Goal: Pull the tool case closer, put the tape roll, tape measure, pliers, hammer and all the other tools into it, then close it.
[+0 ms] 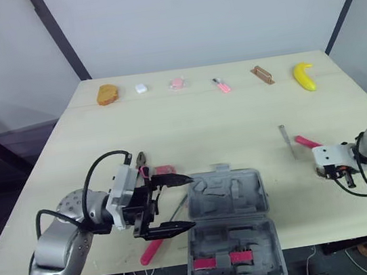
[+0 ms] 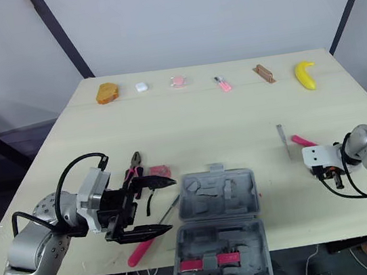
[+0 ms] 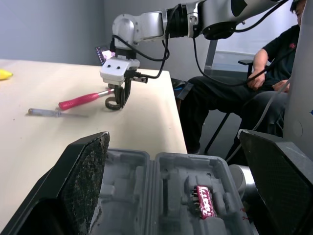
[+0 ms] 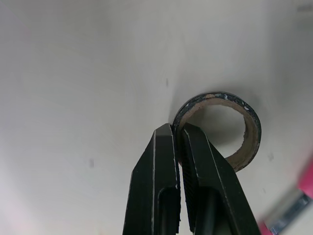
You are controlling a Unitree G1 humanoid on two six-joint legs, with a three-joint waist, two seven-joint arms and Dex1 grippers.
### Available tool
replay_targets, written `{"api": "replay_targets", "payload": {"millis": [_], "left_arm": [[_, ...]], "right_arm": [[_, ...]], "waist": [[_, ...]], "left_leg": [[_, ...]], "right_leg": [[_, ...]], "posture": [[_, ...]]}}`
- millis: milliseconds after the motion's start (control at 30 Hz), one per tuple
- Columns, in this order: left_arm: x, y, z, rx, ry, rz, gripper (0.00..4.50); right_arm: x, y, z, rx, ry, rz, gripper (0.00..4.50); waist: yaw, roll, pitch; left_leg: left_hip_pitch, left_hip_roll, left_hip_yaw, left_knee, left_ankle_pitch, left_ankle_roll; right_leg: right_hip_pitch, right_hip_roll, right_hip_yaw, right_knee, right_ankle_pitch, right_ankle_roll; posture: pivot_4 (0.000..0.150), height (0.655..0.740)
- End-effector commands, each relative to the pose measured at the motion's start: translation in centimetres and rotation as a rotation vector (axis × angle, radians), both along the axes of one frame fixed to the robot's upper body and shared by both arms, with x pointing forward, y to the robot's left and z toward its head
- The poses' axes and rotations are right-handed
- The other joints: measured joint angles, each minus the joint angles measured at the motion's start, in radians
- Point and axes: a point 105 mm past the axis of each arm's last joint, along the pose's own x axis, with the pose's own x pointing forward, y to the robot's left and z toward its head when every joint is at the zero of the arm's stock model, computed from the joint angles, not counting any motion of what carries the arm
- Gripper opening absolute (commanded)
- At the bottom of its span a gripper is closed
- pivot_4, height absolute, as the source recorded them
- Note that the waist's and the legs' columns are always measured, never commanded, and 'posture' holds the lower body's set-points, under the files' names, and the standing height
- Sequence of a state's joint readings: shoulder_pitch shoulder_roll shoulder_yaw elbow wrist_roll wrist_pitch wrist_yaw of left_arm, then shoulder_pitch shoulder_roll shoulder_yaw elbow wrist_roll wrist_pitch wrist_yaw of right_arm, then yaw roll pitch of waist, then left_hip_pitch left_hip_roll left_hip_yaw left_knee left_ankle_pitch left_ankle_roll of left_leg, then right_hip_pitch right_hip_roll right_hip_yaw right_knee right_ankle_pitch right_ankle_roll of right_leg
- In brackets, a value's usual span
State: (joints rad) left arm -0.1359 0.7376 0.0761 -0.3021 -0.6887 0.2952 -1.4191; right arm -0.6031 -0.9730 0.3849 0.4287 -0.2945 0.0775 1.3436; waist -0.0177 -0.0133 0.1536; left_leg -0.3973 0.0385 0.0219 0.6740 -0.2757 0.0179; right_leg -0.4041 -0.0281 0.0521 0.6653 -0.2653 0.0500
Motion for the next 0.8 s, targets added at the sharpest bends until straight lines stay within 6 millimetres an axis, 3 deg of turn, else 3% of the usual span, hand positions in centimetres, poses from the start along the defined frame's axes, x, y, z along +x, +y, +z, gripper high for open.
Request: {"api": "replay_targets", "payload": {"millis": [33, 300, 467, 567, 800], "left_arm": [[0.2, 0.2, 0.5, -0.023, -0.038, 0.022, 4.5], [1.5, 2.5, 0.0, -0.047, -0.034, 0.274, 4.5], [0.9, 4.6, -0.4, -0.092, -0.021, 0.465, 4.5], [0.0, 5.6, -0.6, -0.105, -0.021, 0.56, 4.5], [-2.2, 7.3, -1.5, -0.11, 0.0, 0.742, 4.5]], "right_arm": [[0.5, 2.3, 2.6, -0.02, -0.022, 0.093, 0.04], [1.9, 10.5, 5.8, -0.023, -0.039, 0.322, 0.04], [2.9, 18.9, 7.0, -0.034, -0.054, 0.555, 0.04], [2.4, 23.0, 7.1, -0.018, -0.041, 0.659, 0.04], [0.7, 30.3, 6.0, 0.011, -0.027, 0.795, 0.04]], "waist": [[-0.003, 0.0, 0.0], [-0.003, 0.001, 0.001], [-0.017, 0.001, 0.001], [-0.022, 0.001, 0.001], [-0.02, 0.001, 0.001]], "left_leg": [[0.0, 0.0, 0.0, 0.0, 0.0, 0.0], [-0.001, 0.0, -0.002, 0.0, 0.0, 0.0], [-0.002, 0.0, 0.0, 0.0, 0.0, 0.0], [-0.003, 0.001, 0.0, 0.0, 0.0, 0.0], [-0.003, 0.0, -0.001, -0.001, 0.0, -0.001]], "right_leg": [[0.0, 0.0, 0.0, 0.0, 0.0, 0.0], [-0.001, 0.0, -0.001, 0.001, 0.0, 0.0], [-0.004, -0.002, -0.001, 0.004, 0.0, 0.0], [-0.006, -0.003, -0.001, 0.007, 0.0, -0.001], [-0.006, -0.008, -0.005, 0.008, -0.001, -0.001]], "posture": [[0.15, 0.74], [0.15, 0.74], [0.15, 0.74], [0.15, 0.74], [0.15, 0.74]]}}
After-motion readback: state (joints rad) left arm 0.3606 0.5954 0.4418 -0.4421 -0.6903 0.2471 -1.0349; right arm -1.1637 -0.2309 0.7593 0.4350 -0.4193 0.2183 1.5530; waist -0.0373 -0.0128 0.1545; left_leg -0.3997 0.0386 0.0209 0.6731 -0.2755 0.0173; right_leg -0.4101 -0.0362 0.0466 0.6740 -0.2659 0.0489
